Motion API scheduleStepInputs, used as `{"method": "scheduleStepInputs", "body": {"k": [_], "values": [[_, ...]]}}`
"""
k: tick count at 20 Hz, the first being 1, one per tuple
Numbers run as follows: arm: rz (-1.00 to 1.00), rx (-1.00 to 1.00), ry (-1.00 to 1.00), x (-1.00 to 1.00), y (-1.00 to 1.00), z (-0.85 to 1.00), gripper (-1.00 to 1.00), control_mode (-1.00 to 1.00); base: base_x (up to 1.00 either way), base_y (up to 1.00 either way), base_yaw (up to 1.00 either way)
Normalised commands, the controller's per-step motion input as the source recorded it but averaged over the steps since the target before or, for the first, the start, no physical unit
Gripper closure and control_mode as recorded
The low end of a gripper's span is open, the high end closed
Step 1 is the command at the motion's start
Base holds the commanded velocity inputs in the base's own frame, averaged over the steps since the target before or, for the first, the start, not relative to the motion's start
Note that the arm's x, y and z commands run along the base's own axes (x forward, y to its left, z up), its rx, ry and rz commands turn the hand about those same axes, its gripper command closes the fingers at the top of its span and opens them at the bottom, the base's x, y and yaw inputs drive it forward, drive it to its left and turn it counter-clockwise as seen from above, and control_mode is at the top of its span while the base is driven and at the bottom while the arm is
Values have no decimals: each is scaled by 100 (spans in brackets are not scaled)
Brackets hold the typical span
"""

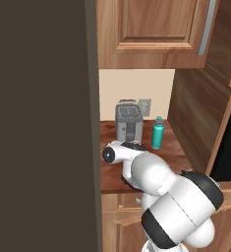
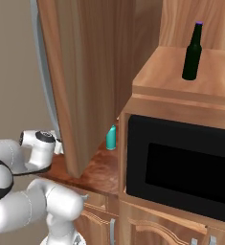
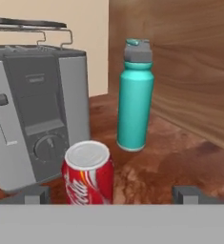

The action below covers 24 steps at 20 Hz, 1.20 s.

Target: Sort all alcoholic drinks to one cabinet, and non-alcoholic drinks to the other.

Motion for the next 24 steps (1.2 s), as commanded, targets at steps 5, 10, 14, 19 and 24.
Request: {"method": "scheduleStepInputs", "body": {"k": [5, 10, 14, 19, 24], "values": [[0, 0, 0, 22, 0, -16, -100, -100, 0, 0, 0], [0, 0, 0, 20, 0, -16, -100, -100, 0, 0, 0], [0, 0, 0, 13, 0, -14, -100, -100, 0, 0, 0], [0, 0, 0, 12, -1, -9, -100, -100, 0, 0, 0], [0, 0, 0, 17, -4, -2, -100, -100, 0, 0, 0]]}}
